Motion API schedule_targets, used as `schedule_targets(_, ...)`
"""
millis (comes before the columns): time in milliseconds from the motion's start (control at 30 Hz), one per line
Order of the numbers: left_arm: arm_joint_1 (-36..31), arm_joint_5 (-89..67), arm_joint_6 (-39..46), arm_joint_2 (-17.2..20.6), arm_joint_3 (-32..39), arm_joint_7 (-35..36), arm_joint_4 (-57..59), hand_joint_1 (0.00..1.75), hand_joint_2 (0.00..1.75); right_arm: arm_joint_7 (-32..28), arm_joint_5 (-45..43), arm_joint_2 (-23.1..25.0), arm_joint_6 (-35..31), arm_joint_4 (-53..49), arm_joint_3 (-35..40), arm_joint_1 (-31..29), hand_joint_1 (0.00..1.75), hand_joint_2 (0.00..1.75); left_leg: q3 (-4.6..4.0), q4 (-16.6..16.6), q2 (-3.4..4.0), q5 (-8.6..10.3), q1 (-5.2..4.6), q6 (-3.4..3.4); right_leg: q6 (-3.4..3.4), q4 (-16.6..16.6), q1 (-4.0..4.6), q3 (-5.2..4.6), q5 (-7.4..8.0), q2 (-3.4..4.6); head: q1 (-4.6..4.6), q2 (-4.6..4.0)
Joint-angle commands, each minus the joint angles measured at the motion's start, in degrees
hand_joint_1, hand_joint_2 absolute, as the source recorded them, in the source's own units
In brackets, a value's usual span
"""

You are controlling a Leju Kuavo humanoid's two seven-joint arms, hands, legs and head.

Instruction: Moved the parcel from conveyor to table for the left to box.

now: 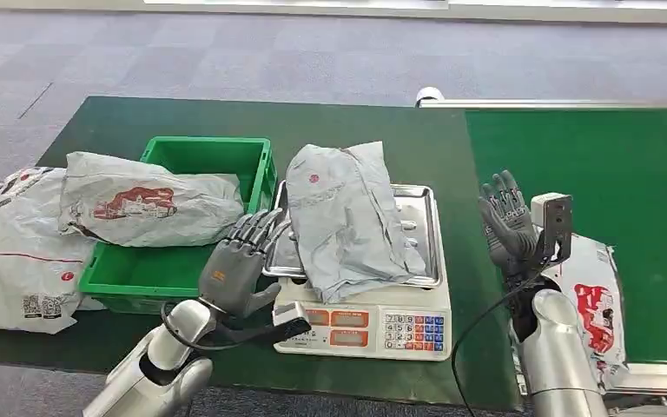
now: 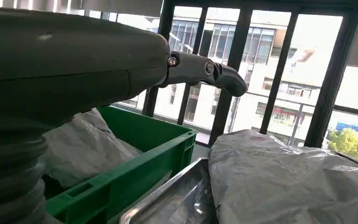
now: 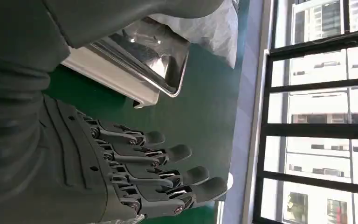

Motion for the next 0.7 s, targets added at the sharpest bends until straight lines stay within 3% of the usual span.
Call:
schedule_targets(33, -0.5, -0.31, -0.67, 0.01, 2.04, -0.01, 1.62, 0.0, 1.75, 0.22, -0.04, 1.24, -0.1, 3.84, 0.06, -2.38, 0.0, 1.75, 0.32, -0.14, 0.19, -0.07, 0.09, 0.01, -0.13, -0.2, 0.13, 0.29, 0.01, 0.08, 0.0, 0.0)
schedule_targets(700, -0.5, -0.31, -0.67, 0.01, 2.04, -0.01, 1.62, 0.0, 1.75, 0.22, -0.04, 1.24, -0.1, 3.84, 0.06, -2.38, 0.0, 1.75, 0.1, -0.03, 0.1, -0.03, 0.02, 0.01, -0.05, -0.04, 0.03, 0.07, 0.01, 0.05, 0.0, 0.0)
